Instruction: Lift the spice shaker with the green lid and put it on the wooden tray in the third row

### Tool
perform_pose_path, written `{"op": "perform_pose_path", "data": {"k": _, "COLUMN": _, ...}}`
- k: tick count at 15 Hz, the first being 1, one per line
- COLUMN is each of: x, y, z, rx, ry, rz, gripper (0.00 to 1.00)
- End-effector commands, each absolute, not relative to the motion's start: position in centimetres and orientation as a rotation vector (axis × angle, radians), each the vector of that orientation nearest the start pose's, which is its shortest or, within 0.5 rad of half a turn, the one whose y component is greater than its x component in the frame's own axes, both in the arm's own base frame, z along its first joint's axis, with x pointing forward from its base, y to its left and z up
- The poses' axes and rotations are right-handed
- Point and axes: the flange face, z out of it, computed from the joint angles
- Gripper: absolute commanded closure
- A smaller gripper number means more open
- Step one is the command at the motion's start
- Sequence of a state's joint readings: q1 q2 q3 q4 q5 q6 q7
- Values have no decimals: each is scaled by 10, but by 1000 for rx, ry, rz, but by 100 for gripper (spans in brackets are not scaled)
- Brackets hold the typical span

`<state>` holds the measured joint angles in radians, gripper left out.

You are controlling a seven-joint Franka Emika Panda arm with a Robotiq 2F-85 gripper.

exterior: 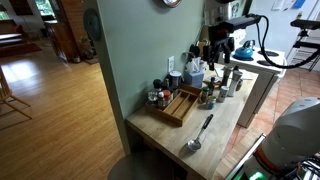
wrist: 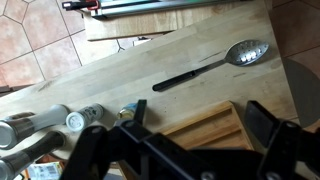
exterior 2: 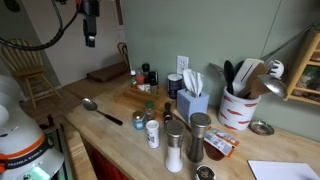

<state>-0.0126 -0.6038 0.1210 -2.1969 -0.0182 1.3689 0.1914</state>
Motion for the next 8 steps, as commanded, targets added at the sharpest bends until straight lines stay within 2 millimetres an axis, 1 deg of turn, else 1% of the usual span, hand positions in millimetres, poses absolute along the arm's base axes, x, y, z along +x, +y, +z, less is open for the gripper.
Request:
{"op": "perform_pose_path", "data": {"k": 1, "x": 335, "y": 45, "z": 589, "rx": -3235, "ry": 184, "rz": 349, "gripper": 0}}
{"op": "perform_pose_path", "data": {"k": 3, "x": 335, "y": 45, "z": 589, "rx": -3235, "ry": 184, "rz": 349, "gripper": 0}}
{"op": "perform_pose_path", "data": {"k": 5, "x": 344, "y": 50, "z": 589, "rx": -3243, "ry": 98, "rz": 301, "gripper": 0}}
{"op": "perform_pose_path", "data": {"k": 6, "x": 349, "y": 49, "z": 588, "rx": -3250, "ry": 68, "rz": 270, "gripper": 0}}
{"op": "perform_pose_path", "data": {"k": 8, "x": 356, "y": 40, "z": 583, "rx": -3260, "ry": 34, "rz": 223, "gripper": 0}}
